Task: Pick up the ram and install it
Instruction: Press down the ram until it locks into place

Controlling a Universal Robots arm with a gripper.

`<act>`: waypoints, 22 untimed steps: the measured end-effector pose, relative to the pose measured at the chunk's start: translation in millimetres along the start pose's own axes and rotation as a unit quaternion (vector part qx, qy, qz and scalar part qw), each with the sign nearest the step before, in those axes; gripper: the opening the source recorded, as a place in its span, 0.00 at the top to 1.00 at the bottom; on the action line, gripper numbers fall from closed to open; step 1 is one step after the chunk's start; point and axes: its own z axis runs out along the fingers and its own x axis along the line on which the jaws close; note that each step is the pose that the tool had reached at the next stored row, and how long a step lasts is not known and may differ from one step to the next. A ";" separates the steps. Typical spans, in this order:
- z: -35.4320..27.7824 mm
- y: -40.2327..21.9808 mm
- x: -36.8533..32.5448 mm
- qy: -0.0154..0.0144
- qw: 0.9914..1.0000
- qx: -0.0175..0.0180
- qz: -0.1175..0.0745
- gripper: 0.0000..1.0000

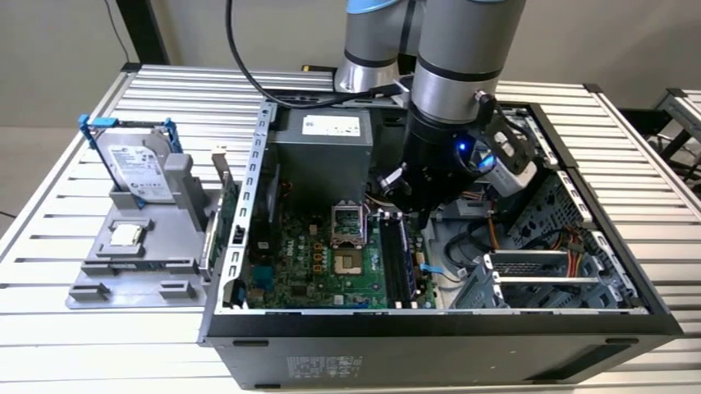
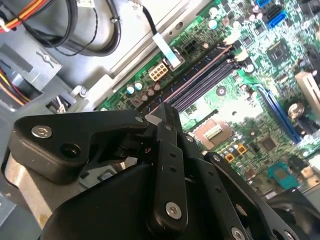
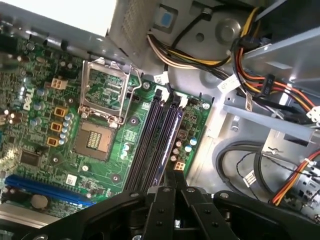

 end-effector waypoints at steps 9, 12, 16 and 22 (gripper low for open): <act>0.0 0.0 0.0 0.003 0.999 -0.025 -0.036 1.00; 0.0 0.0 0.0 0.000 0.998 -0.040 -0.045 1.00; -0.1 0.0 0.1 -0.005 0.997 -0.053 -0.061 1.00; 0.0 0.0 0.0 -0.008 0.993 -0.054 -0.102 1.00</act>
